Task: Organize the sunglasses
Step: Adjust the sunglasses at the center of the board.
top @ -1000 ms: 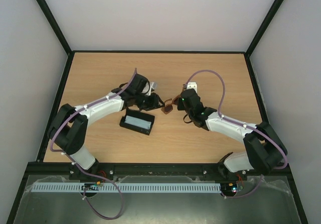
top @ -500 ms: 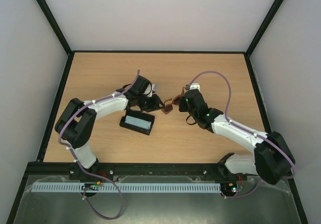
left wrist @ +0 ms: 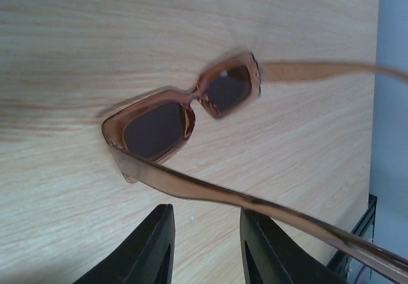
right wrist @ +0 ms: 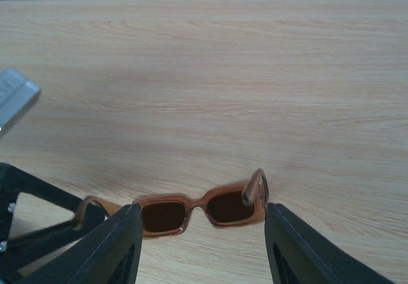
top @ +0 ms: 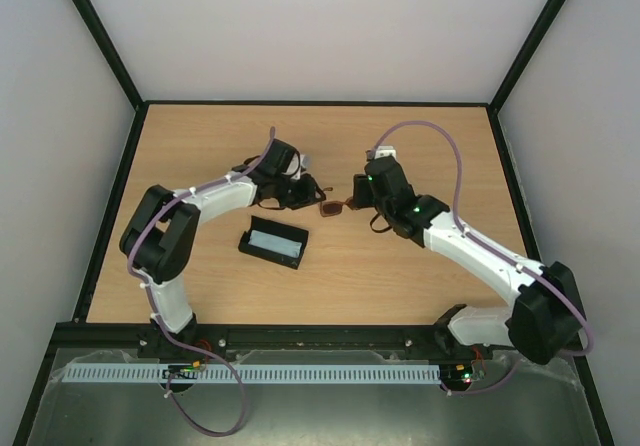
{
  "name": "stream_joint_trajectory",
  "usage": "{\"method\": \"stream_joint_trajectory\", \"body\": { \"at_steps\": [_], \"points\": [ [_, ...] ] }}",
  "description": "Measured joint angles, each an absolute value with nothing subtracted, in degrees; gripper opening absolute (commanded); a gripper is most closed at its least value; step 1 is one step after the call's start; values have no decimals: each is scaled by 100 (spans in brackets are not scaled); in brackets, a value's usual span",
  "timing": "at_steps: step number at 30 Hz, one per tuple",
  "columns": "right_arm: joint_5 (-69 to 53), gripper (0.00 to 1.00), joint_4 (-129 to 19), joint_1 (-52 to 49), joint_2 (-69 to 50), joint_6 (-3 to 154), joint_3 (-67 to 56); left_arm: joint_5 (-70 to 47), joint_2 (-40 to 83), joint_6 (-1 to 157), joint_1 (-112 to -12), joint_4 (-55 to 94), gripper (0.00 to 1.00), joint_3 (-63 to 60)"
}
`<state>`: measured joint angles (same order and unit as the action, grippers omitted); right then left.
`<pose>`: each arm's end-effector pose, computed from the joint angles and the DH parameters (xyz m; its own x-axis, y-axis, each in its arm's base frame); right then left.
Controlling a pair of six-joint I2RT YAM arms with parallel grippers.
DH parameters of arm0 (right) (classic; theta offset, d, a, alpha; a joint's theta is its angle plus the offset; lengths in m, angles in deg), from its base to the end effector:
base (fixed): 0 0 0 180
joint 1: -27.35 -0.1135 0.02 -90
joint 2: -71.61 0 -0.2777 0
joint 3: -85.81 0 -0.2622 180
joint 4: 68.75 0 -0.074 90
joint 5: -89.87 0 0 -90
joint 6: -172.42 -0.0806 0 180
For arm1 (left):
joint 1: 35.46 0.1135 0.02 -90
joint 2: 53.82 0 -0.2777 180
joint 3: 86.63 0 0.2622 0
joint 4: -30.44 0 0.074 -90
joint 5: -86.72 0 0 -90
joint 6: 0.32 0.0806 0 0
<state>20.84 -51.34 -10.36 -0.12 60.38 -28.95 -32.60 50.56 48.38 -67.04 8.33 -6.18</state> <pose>0.2787 0.1790 0.2871 -0.4143 0.1226 -0.9019 -0.1692 0.9632 0.2087 0.3446 -0.2582 0.1723 -0.9532 -0.0895 -0.2889 0.1559 0.6731 -0.7230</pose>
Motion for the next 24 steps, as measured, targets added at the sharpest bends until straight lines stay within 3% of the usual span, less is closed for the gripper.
{"method": "stream_joint_trajectory", "body": {
  "at_steps": [8, 18, 24],
  "points": [
    [2084, 52, -4922, -1036, -630, 6080, -2712, -3236, 5086, 4919, -6625, 804, 32, -445],
    [2032, 22, -4590, -1036, -1144, 5994, -2412, -3240, 5086, 4989, -6566, 761, 32, -432],
    [2240, 16, -4461, -1036, -1181, 5922, -2412, -3240, 5086, 5011, -6538, 756, 32, -432]
  ]
}}
